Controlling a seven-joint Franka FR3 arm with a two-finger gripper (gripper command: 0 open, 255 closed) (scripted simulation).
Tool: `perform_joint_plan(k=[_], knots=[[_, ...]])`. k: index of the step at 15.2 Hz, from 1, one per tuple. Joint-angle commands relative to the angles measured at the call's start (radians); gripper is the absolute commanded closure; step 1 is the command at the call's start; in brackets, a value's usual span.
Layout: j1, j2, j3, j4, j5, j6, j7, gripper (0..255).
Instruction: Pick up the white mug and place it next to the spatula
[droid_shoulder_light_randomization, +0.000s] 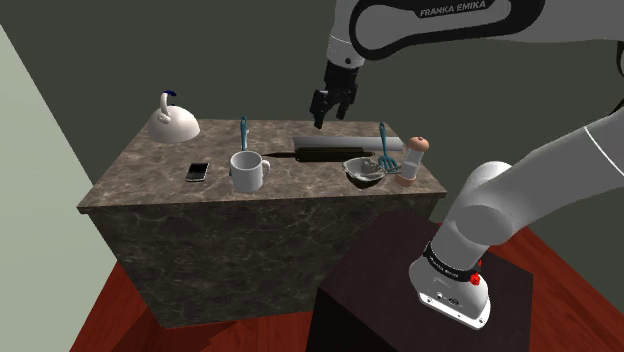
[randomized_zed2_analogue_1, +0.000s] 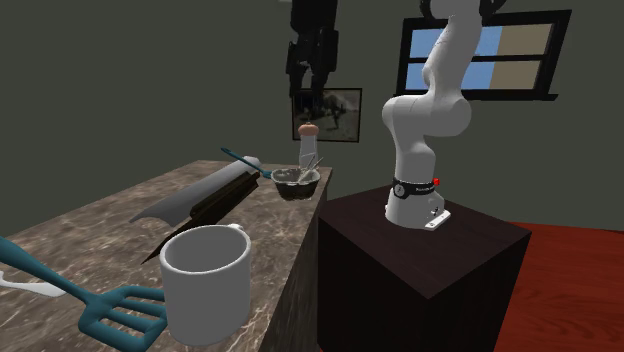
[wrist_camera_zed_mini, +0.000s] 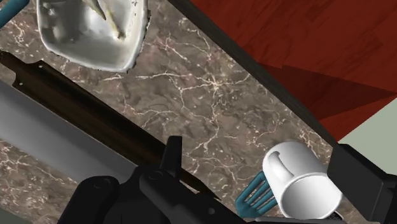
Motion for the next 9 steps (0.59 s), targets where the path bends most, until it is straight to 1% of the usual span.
perform_joint_plan(k=[1, 5, 9], knots=[[0.005, 0.065, 0.029, 0.021, 0.001, 0.043, 0.037, 0], [0.010, 0.203, 0.080, 0.078, -0.012, 0.120, 0.108, 0], [0.014, 0.350, 0.125, 0.156, -0.046, 0.180, 0.185, 0]])
